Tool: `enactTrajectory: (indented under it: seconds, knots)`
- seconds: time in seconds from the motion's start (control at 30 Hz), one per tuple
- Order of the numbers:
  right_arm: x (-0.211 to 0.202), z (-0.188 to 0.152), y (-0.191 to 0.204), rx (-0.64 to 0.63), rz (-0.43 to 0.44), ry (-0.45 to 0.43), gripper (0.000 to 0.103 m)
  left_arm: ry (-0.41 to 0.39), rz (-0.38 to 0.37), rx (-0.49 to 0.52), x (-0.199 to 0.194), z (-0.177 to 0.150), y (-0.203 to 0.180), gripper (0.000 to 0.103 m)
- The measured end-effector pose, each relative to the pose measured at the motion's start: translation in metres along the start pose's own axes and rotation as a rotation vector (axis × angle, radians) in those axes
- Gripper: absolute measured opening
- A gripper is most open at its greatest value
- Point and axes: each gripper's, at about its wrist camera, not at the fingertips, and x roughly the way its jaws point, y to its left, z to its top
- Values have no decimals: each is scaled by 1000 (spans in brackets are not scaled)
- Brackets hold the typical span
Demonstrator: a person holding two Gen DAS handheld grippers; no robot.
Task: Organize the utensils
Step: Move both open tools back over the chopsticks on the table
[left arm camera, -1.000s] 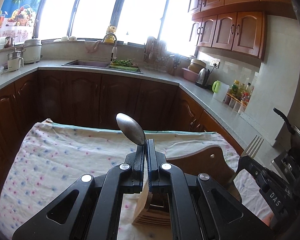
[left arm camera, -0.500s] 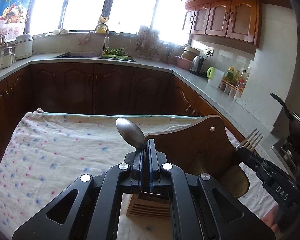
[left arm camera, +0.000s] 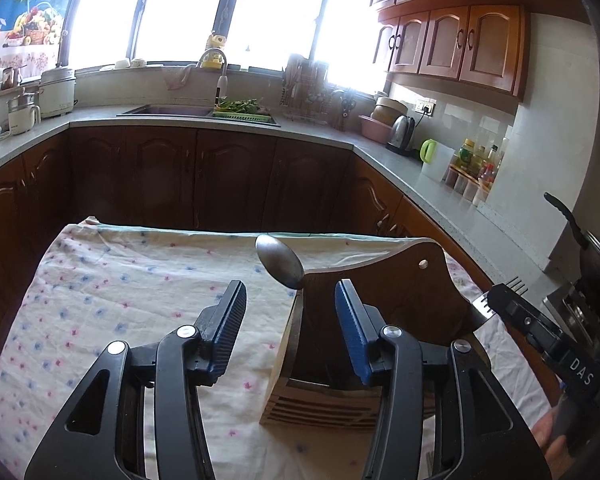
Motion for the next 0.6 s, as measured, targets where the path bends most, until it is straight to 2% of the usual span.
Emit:
enactTrajectory:
  seconds: [0.03,0.1,0.2,0.27,0.33,0.6]
  knots:
    - [-2,0,-2,6,1,-1,39,4,2,0,-1,-1,1,47]
    - [-8,0,-4,19,5,-6,45,13,10,-7,-7,-5,5,55]
    - [-20,-3,-7,40,18,-11,62,16,14,-33,-20,-13,12,60]
    - [-31,-6,-7,51,30,-16,79,20,15,-56,-31,-19,17,63]
    - [-42,-10,-7,58,42,-18,88,22,12,-75,-44,-25,20,64]
    - [-87,-31,0,70,68,-1,96,12,9,-104,-99,-52,19,77]
